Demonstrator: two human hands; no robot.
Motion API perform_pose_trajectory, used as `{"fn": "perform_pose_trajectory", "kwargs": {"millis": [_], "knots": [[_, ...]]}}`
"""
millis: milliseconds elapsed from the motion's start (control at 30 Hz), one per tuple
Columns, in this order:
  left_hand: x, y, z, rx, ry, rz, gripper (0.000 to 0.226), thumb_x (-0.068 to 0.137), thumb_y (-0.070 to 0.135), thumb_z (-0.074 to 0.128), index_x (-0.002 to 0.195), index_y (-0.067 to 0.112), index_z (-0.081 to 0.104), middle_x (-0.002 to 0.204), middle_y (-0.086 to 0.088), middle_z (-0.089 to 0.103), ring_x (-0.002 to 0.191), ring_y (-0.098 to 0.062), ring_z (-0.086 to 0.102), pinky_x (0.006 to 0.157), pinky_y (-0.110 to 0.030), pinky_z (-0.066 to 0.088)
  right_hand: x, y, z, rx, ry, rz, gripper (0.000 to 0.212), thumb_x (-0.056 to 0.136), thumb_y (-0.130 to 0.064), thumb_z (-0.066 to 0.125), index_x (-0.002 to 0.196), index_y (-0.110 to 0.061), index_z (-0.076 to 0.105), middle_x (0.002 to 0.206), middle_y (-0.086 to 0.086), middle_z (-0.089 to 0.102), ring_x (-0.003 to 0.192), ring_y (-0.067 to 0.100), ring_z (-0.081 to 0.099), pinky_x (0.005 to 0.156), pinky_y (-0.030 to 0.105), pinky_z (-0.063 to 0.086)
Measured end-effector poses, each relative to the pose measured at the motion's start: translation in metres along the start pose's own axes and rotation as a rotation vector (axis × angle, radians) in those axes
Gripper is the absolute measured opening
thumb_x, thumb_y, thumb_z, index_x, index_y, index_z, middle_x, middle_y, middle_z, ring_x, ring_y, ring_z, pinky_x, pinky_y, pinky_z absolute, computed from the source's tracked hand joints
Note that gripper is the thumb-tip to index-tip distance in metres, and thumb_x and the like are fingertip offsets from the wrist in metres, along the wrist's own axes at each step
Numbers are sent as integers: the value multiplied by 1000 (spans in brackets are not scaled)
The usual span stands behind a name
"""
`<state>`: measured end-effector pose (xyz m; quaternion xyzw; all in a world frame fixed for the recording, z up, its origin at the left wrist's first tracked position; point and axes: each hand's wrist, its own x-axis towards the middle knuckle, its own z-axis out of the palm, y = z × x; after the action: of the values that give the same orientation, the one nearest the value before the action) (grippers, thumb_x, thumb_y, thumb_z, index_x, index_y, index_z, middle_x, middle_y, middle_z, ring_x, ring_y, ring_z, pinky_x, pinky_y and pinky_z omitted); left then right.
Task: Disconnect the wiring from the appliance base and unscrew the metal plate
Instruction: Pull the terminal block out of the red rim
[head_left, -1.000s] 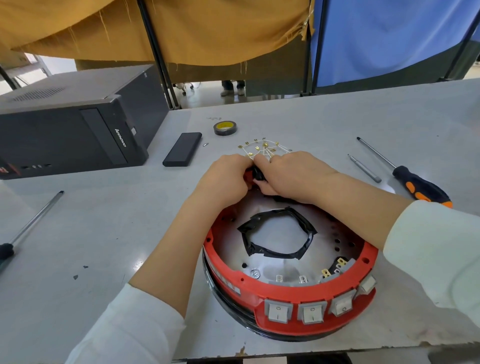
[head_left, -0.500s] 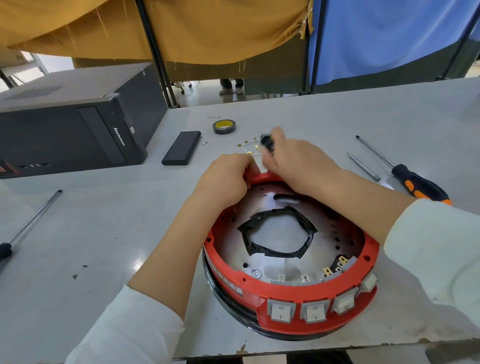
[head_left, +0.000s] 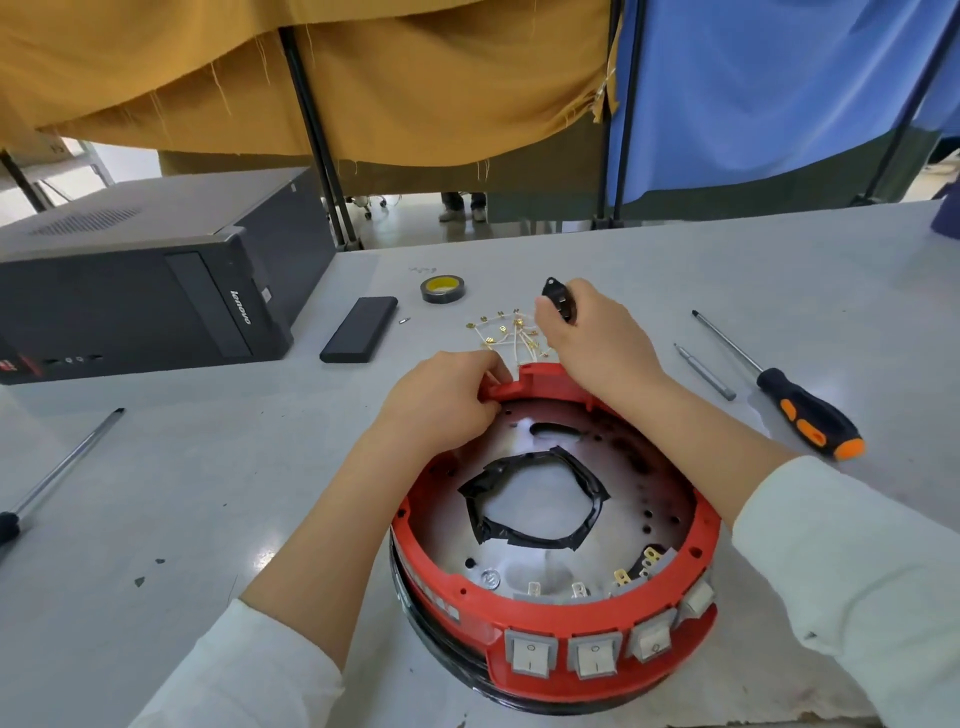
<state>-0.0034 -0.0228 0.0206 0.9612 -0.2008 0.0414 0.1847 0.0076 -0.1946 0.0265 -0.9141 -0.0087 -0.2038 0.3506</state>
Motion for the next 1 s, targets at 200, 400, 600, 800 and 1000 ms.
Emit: {"fn": "perform_pose_trajectory", "kwargs": {"millis": [200,400,600,800,1000], "knots": [[1,0,1,30,9,-1,26,86,21,55,108,35,60,106,8,64,101,-17,58,75,-26,43,12,10,-17,581,-13,331,14,92,-27,53,104,-21,48,89,0,52,65,15,55,43,26,51],[-3,3,0,62,-2,29,28,87,20,57,112,33,58,110,5,62,101,-20,56,72,-26,38,24,41,-49,87,-419,251,21,85,-4,63,97,-21,60,85,3,54,60,19,45,44,23,40],[-14,9,6,97,6,96,25,87,25,55,108,38,54,104,9,63,96,-20,58,68,-27,36,26,31,-38,-256,-762,124,34,81,8,55,86,-25,61,98,5,52,55,18,43,43,20,38],[-16,10,5,93,-6,88,26,87,24,54,109,39,54,105,7,64,97,-22,58,71,-30,41,30,7,2,-204,-749,-80,30,83,7,52,91,-21,61,83,-11,52,59,2,45,40,8,33],[-22,9,4,82,14,104,29,88,22,52,110,39,54,105,5,64,96,-22,58,72,-31,42,46,2,20,-231,-817,41,32,79,9,55,92,-20,58,86,2,51,59,18,50,43,22,42]]}}
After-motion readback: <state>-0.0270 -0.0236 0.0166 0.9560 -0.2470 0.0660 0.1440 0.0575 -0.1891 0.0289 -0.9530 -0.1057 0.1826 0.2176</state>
